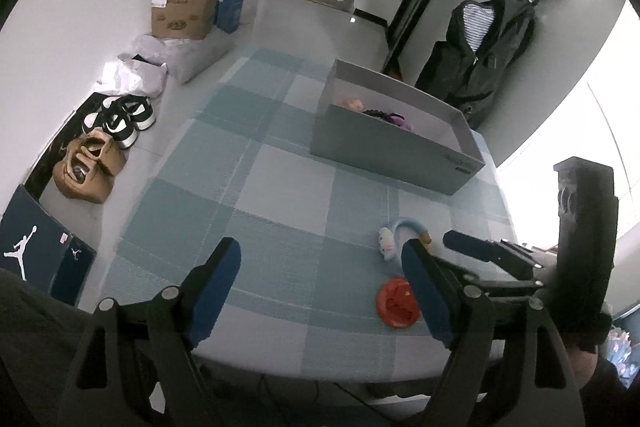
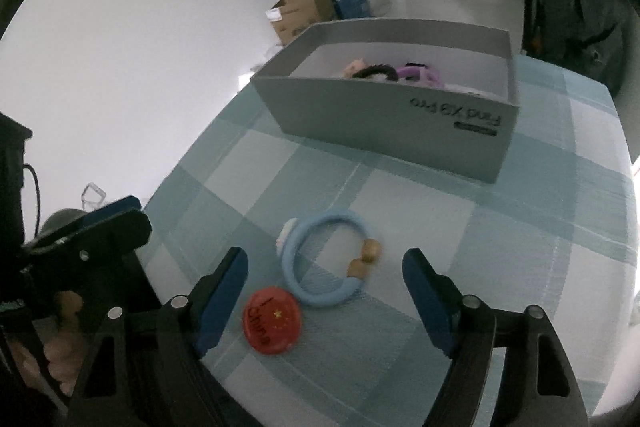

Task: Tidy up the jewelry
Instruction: 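Move the right tool to the light-blue ring on the table, then close the right tool on the light-blue ring and lift it, then grasp the red China badge with the left tool while the right tool holds the ring, then carry the ring and badge into the gray box and open both tools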

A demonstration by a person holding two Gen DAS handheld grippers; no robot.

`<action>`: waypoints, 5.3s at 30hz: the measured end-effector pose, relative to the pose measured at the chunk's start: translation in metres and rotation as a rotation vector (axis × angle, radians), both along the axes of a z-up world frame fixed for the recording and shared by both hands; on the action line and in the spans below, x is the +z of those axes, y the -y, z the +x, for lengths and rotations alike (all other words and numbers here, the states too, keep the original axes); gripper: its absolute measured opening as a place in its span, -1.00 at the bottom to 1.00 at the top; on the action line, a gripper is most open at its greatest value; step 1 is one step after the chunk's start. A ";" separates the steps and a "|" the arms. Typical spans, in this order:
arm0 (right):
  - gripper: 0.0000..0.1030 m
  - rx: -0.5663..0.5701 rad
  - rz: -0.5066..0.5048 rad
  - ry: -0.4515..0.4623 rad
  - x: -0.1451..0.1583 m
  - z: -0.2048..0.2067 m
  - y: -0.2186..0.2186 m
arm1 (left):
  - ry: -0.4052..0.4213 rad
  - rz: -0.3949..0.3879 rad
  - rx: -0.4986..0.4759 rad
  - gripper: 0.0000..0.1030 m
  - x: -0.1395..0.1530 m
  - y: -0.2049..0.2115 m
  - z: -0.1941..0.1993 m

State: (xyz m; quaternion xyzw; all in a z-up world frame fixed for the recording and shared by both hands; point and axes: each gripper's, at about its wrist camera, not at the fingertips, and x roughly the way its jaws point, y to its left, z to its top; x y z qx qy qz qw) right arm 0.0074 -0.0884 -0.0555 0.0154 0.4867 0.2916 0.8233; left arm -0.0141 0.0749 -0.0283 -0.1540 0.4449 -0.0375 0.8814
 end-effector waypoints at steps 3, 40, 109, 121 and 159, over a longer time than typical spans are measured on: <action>0.53 -0.006 -0.012 0.005 -0.003 0.000 -0.007 | 0.003 0.003 -0.001 0.55 -0.001 -0.001 0.000; 0.16 -0.179 0.096 0.072 0.026 0.019 0.037 | -0.085 0.064 -0.229 0.55 -0.017 0.046 0.008; 0.16 -0.201 0.201 0.116 0.094 0.060 0.061 | 0.062 0.083 -0.205 -0.27 0.048 0.034 0.094; 0.16 -0.149 0.197 0.120 0.088 0.115 0.046 | 0.057 -0.030 -0.272 -0.27 0.032 0.036 0.148; 0.20 -0.230 0.159 -0.068 0.053 0.143 0.043 | -0.097 -0.098 -0.346 0.13 0.002 0.036 0.174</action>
